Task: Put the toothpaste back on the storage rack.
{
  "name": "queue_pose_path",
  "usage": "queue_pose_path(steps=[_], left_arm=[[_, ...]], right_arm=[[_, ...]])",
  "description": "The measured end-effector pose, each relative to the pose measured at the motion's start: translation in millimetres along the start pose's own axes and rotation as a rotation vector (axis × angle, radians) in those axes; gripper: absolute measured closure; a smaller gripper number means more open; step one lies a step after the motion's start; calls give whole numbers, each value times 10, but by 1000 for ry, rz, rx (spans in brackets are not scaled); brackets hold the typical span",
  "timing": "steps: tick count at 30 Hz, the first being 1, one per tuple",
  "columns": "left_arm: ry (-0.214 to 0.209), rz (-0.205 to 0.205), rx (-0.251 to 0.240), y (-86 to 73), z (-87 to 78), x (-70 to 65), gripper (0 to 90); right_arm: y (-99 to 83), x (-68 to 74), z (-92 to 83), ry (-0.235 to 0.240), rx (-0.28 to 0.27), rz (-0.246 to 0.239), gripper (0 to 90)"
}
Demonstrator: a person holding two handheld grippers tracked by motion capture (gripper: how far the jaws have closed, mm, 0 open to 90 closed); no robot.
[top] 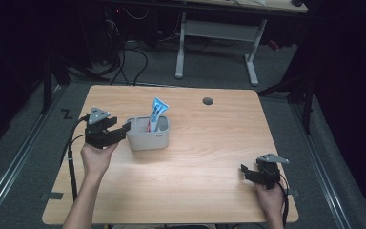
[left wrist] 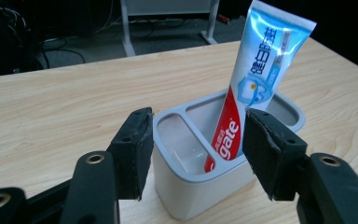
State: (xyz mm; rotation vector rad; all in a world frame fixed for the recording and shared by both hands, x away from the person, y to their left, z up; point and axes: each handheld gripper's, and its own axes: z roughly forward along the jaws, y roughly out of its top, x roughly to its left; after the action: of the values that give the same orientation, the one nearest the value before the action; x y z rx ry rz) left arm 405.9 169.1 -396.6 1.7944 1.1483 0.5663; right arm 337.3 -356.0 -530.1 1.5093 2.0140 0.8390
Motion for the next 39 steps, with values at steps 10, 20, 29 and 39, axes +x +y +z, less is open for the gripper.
queue_pose_path(steps=[10,20,29,39], left_arm=[[19,-6,-10,-60,-100,48,434],[34,-21,-30,-119,-202,91,434],[50,-25,-30,-184,-252,138,437],[63,-38,-31,-273,-326,186,437]], right_arm=[[0,0,0,0,0,0,277],[0,0,0,-1,0,0,277],[0,0,0,-1,0,0,277],[0,0,0,-1,0,1,277]])
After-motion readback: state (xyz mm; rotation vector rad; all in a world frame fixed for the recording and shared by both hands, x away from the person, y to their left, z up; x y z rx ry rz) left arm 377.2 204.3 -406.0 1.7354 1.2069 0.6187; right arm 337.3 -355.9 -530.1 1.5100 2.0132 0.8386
